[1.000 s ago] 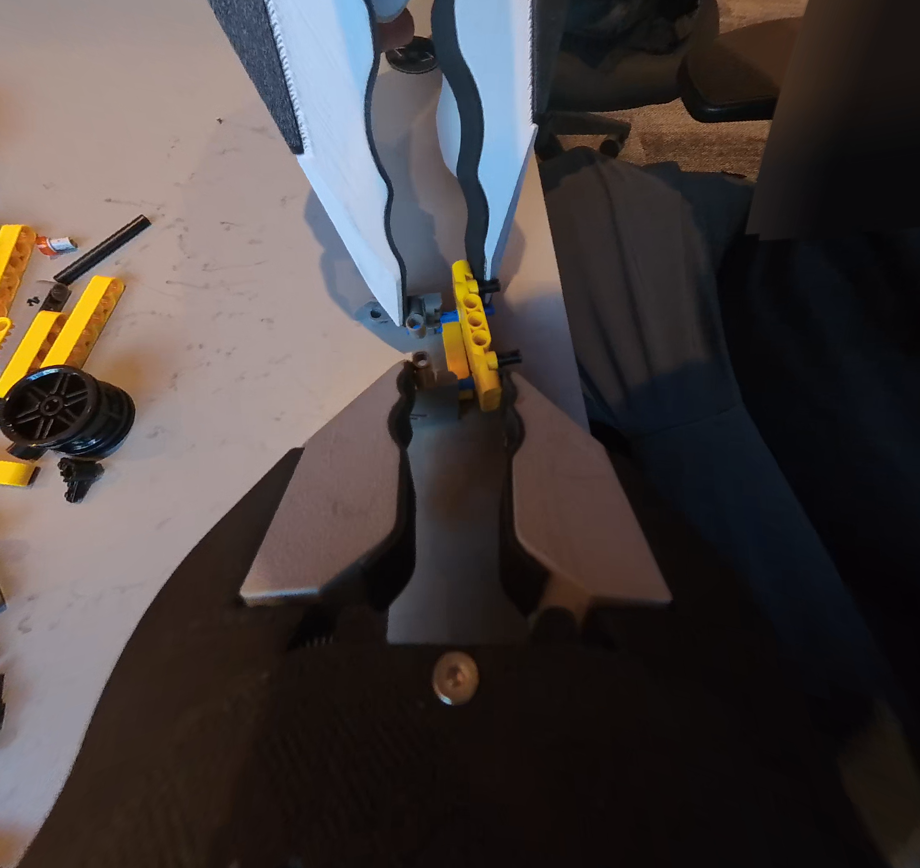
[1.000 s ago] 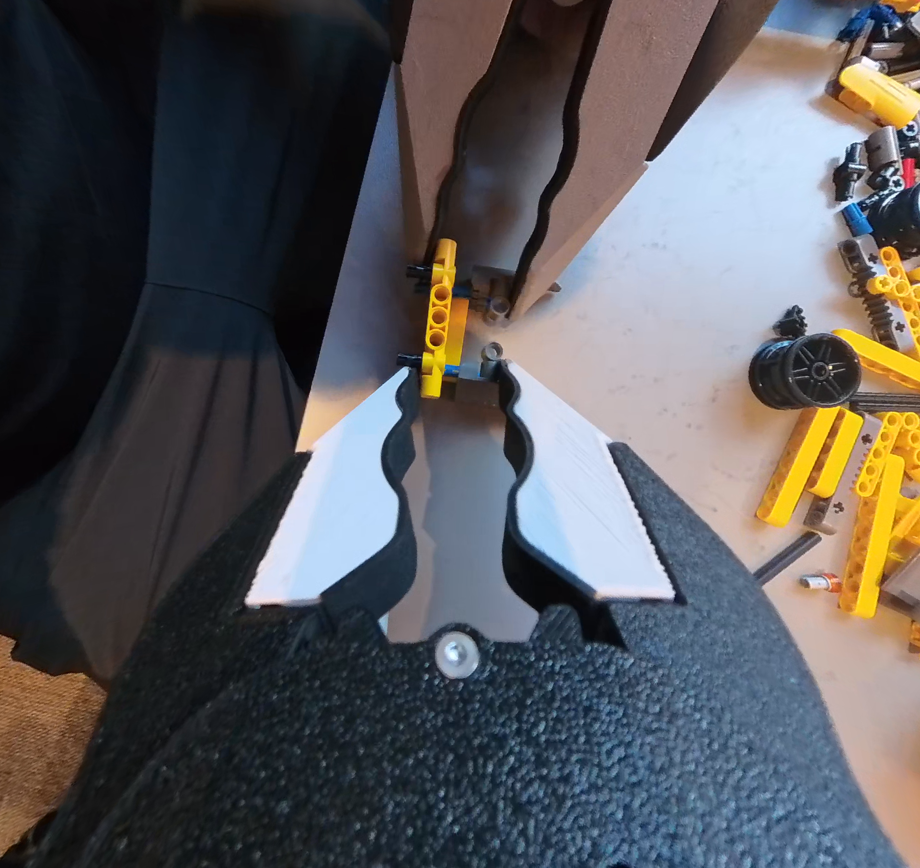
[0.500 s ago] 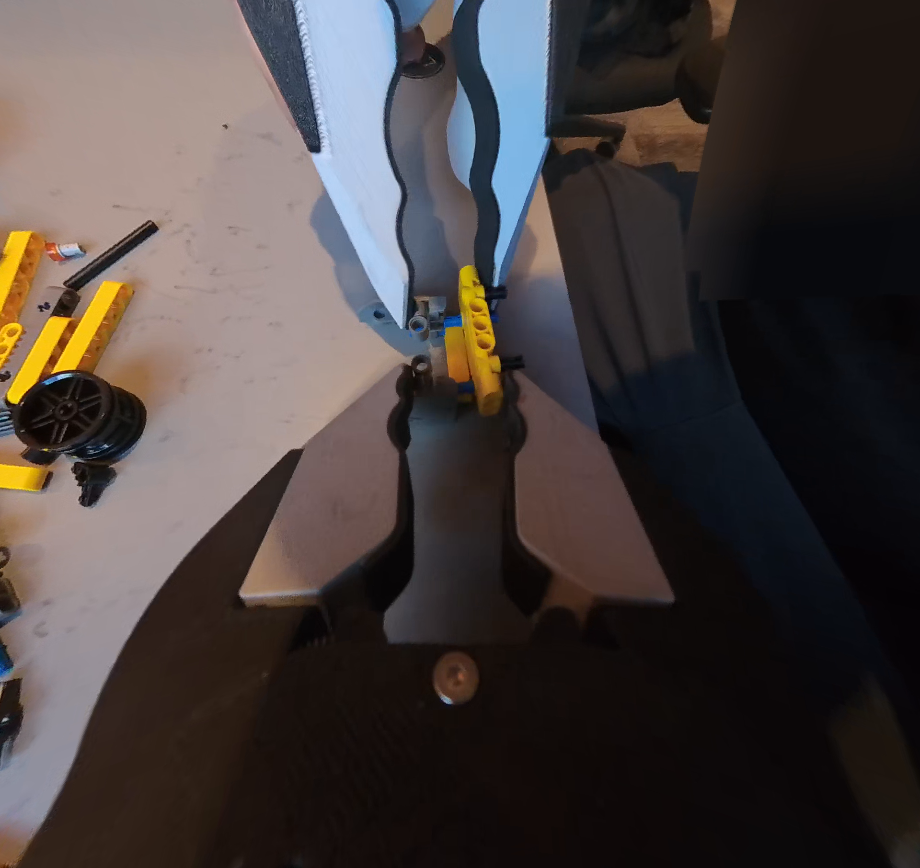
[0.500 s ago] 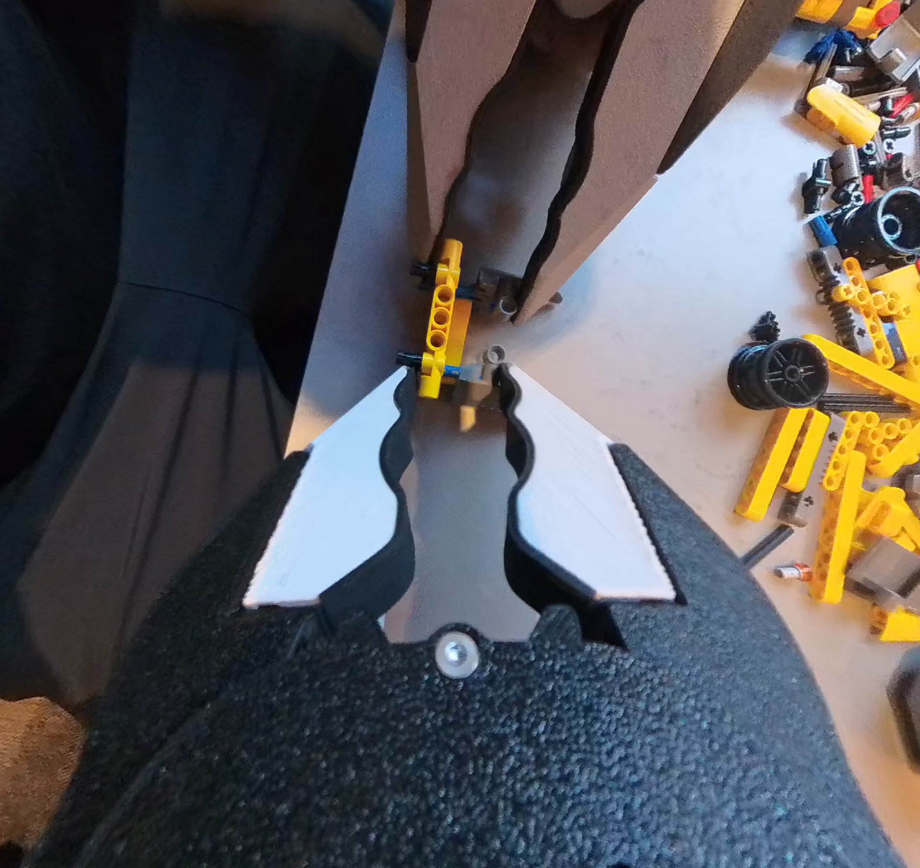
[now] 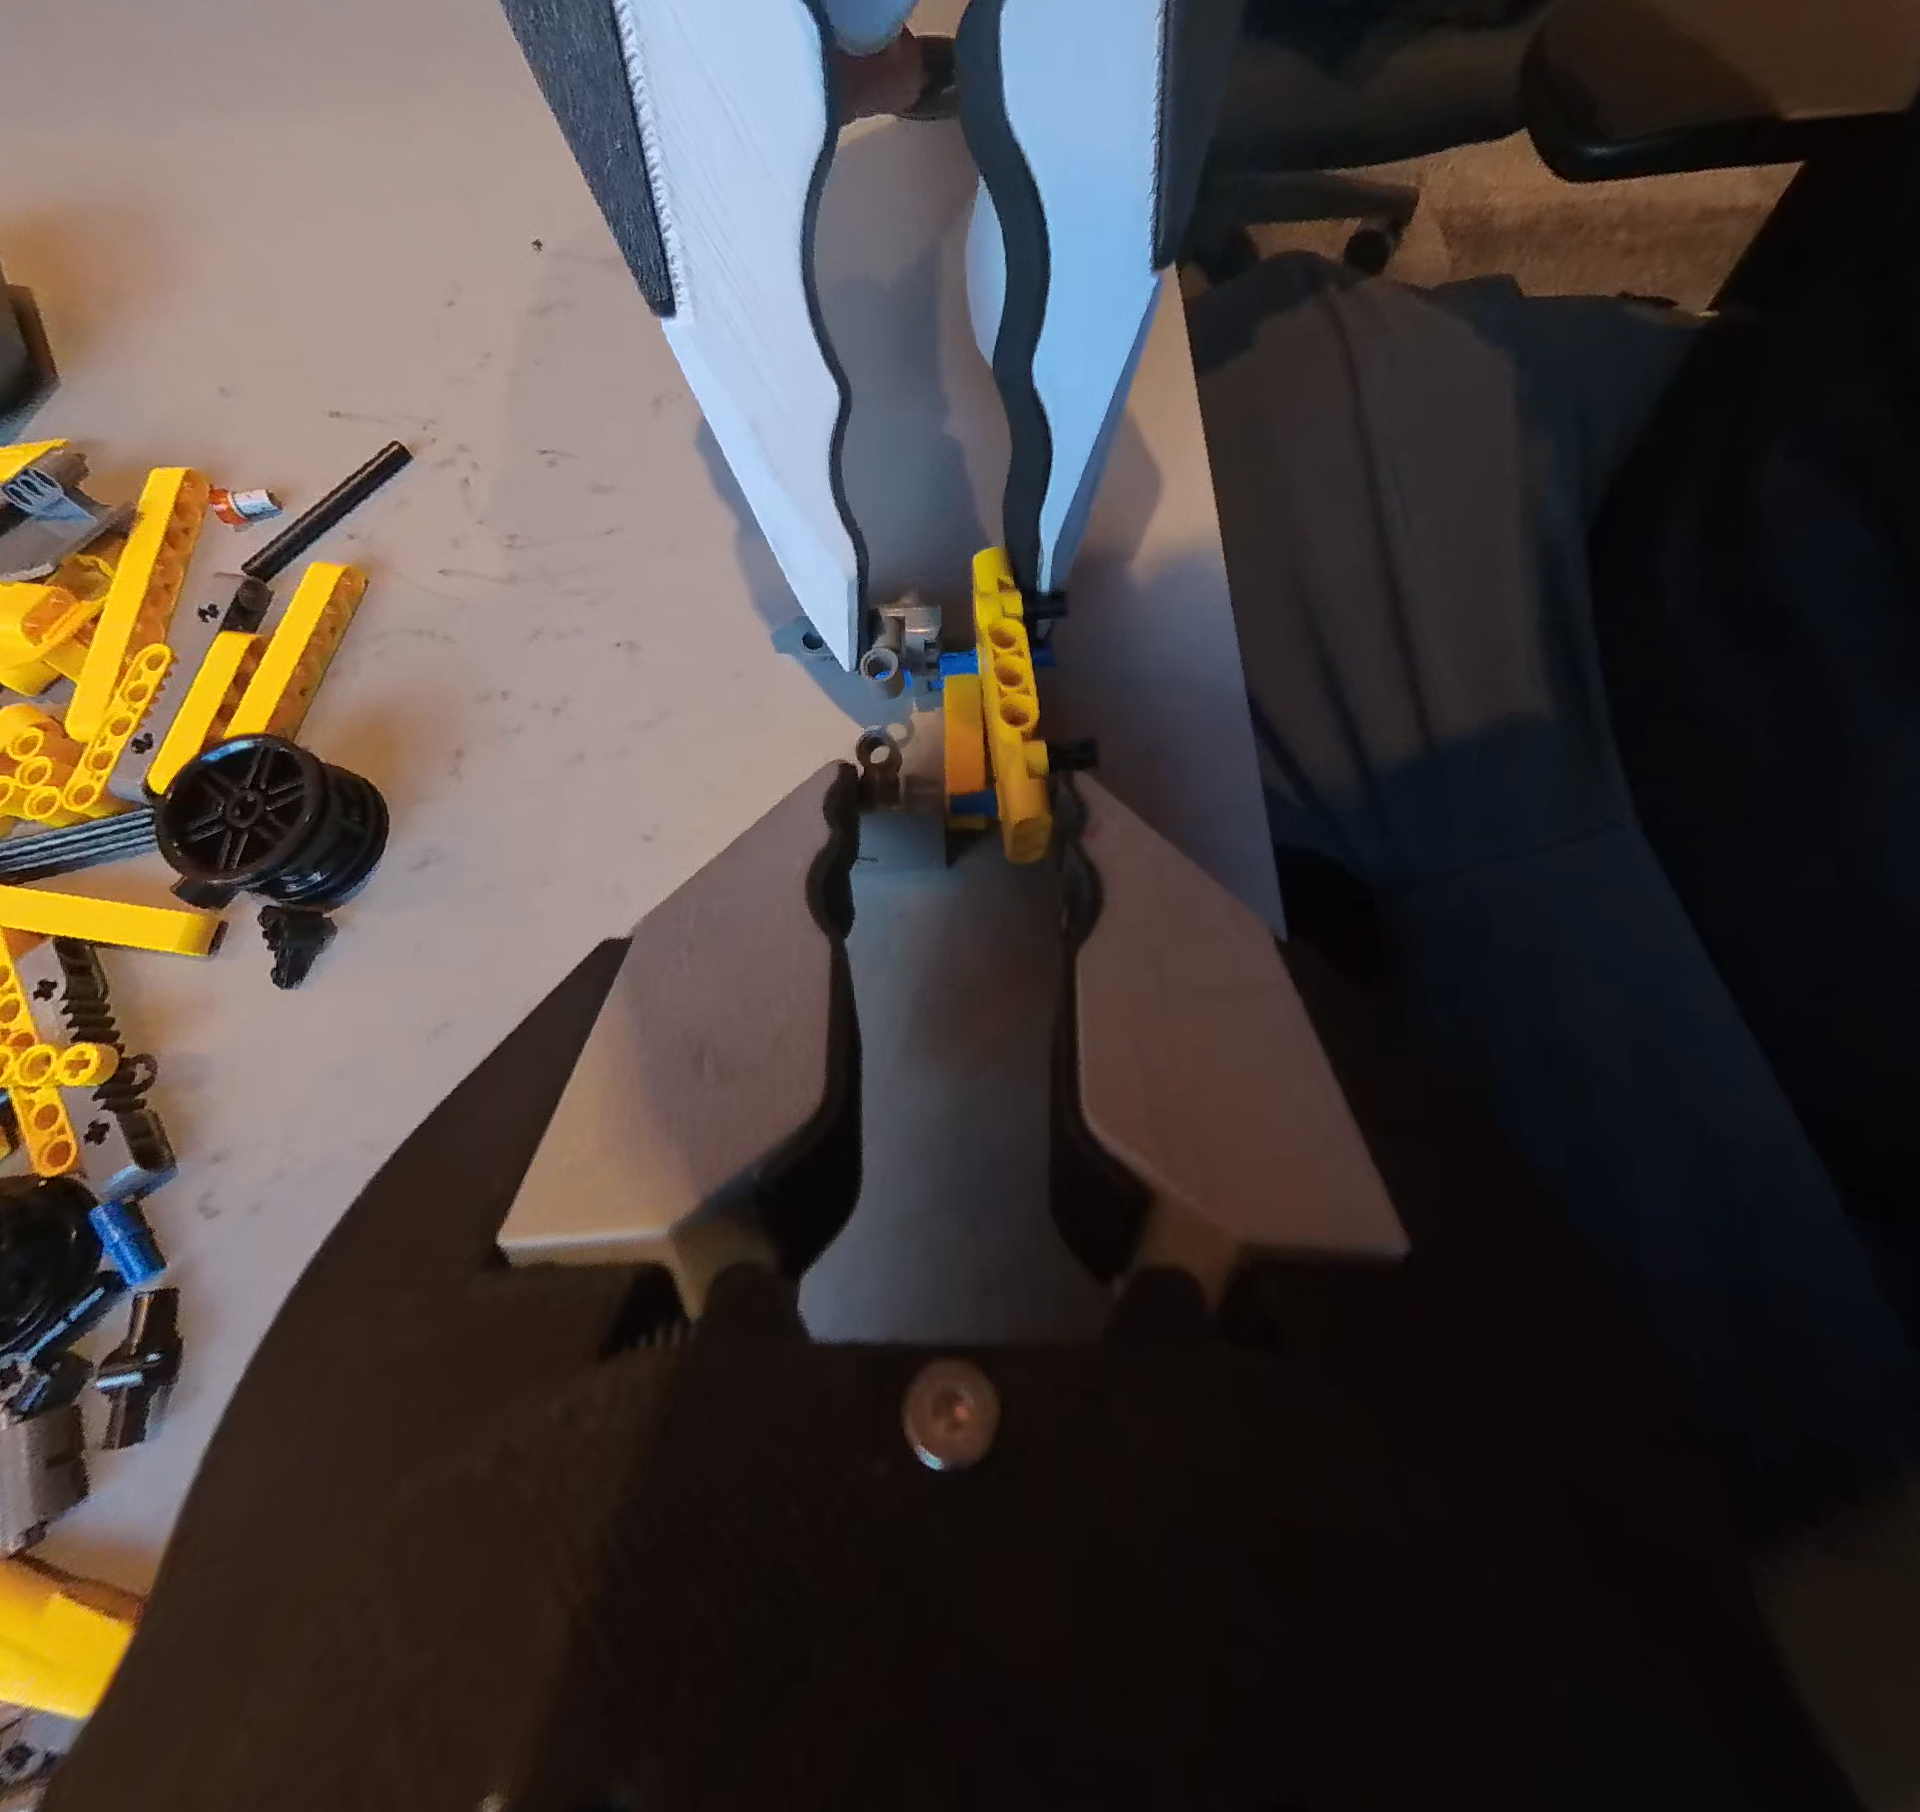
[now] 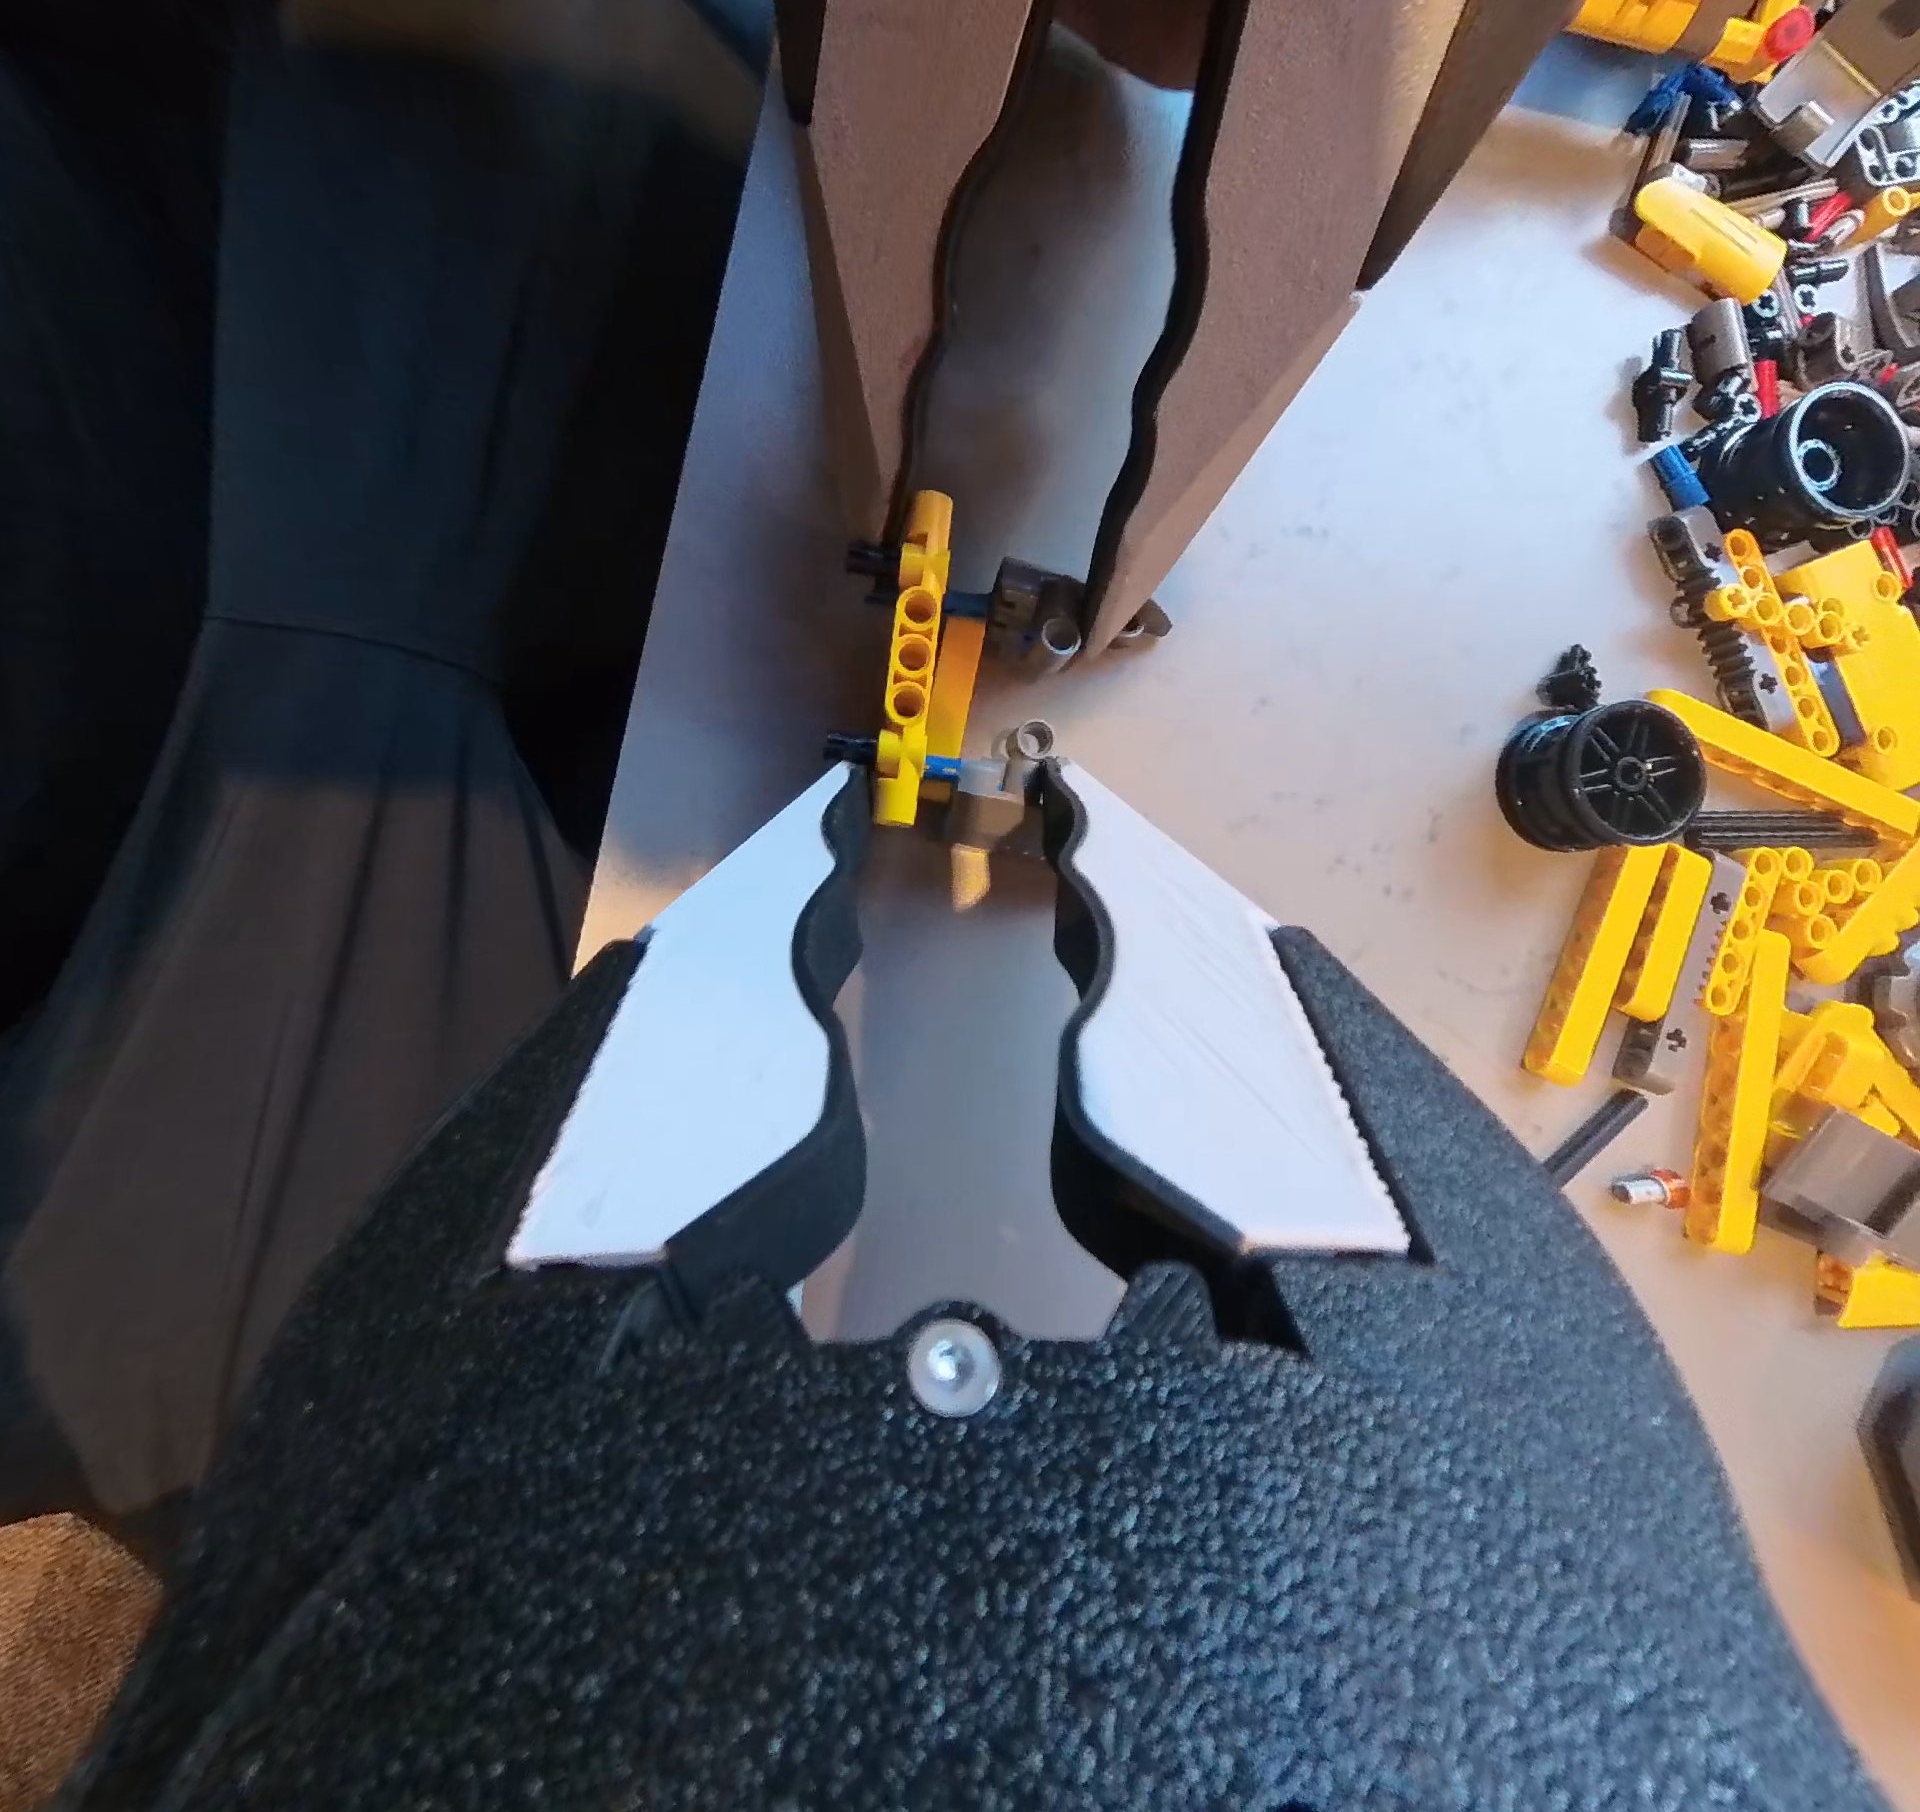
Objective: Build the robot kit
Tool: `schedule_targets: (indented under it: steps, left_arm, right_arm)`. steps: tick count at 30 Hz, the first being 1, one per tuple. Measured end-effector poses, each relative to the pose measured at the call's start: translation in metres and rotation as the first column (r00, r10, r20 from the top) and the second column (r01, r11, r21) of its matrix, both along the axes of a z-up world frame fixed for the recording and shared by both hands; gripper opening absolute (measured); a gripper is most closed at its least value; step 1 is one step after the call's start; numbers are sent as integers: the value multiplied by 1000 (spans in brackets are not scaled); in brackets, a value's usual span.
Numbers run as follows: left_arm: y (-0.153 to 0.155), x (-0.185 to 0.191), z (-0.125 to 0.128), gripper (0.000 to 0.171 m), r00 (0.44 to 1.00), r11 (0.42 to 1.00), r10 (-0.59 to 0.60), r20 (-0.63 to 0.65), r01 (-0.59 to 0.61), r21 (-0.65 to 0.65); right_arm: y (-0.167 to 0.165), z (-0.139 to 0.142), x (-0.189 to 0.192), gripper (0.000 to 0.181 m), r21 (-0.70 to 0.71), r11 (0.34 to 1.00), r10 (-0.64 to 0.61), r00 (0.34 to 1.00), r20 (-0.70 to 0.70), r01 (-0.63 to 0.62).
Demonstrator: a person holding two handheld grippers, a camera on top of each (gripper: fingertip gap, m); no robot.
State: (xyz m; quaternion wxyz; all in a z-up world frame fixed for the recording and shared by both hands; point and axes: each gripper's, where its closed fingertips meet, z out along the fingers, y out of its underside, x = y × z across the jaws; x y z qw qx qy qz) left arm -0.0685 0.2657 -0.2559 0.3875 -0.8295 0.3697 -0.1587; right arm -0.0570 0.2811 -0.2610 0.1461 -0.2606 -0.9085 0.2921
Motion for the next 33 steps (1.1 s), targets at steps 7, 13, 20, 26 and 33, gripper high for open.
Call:
schedule_targets:
  steps: [7,13,20,26,33]
  left_arm:
    - [2,-1,0,36,1000,1000,-5,13,5,-27]
    - [3,-2,0,34,1000,998,0,-9,-1,-68]
    - [1,-2,1,41,1000,998,27,0,-27,-60]
    - [2,-5,2,39,998,998,55,5,-55,-40]
    - [2,-6,5,39,996,997,79,31,-78,-20]
  right_arm:
    - [2,0,-1,33,-3,1000,-10,1000,-2,10]
    - [3,0,-3,33,-16,1000,-24,1000,9,24]
    - [4,4,-6,43,9,999,-40,997,-60,40]
    - [2,7,-5,37,7,998,-55,992,-111,56]
    - [4,14,-6,33,27,995,-90,973,-213,98]
